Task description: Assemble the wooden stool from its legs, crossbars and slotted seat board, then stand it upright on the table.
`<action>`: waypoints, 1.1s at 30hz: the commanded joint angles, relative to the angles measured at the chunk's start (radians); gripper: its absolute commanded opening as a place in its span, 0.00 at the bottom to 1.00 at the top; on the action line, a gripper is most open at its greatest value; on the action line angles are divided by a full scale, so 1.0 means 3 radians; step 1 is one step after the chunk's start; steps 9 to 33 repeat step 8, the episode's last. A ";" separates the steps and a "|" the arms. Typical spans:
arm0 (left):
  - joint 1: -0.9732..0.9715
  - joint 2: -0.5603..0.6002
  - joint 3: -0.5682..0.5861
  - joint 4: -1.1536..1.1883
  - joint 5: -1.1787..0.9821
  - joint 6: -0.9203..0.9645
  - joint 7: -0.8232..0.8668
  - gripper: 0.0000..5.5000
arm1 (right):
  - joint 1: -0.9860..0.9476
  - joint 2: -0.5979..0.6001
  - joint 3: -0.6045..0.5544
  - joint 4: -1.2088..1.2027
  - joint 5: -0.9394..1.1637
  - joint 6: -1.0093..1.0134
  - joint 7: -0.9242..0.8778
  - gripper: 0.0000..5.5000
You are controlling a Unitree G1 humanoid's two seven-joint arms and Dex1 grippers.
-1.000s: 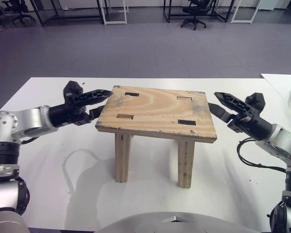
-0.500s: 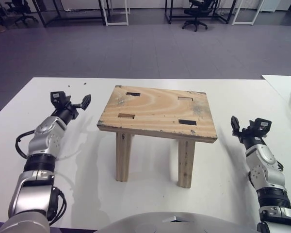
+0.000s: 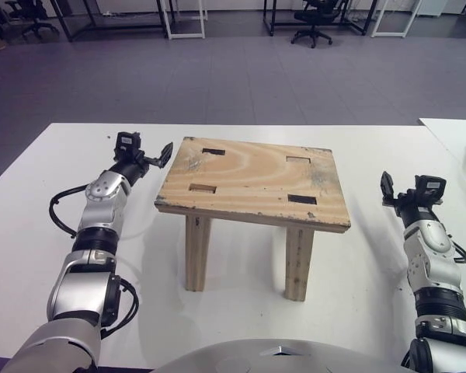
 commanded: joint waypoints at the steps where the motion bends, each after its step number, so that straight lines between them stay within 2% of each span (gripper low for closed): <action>1: 0.0317 0.0002 -0.0014 -0.0466 0.0226 0.0116 0.0166 0.93 | -0.0062 -0.0107 -0.0103 0.0115 -0.0024 0.0112 0.0112 0.72; 8: 0.1008 -0.0179 0.0133 -0.1525 0.0326 0.0512 0.0612 0.93 | -0.0333 -0.0333 -0.0187 0.0332 -0.0039 0.0547 0.0221 0.72; 33: 0.1008 -0.0179 0.0133 -0.1525 0.0326 0.0512 0.0612 0.93 | -0.0333 -0.0333 -0.0187 0.0332 -0.0039 0.0547 0.0221 0.72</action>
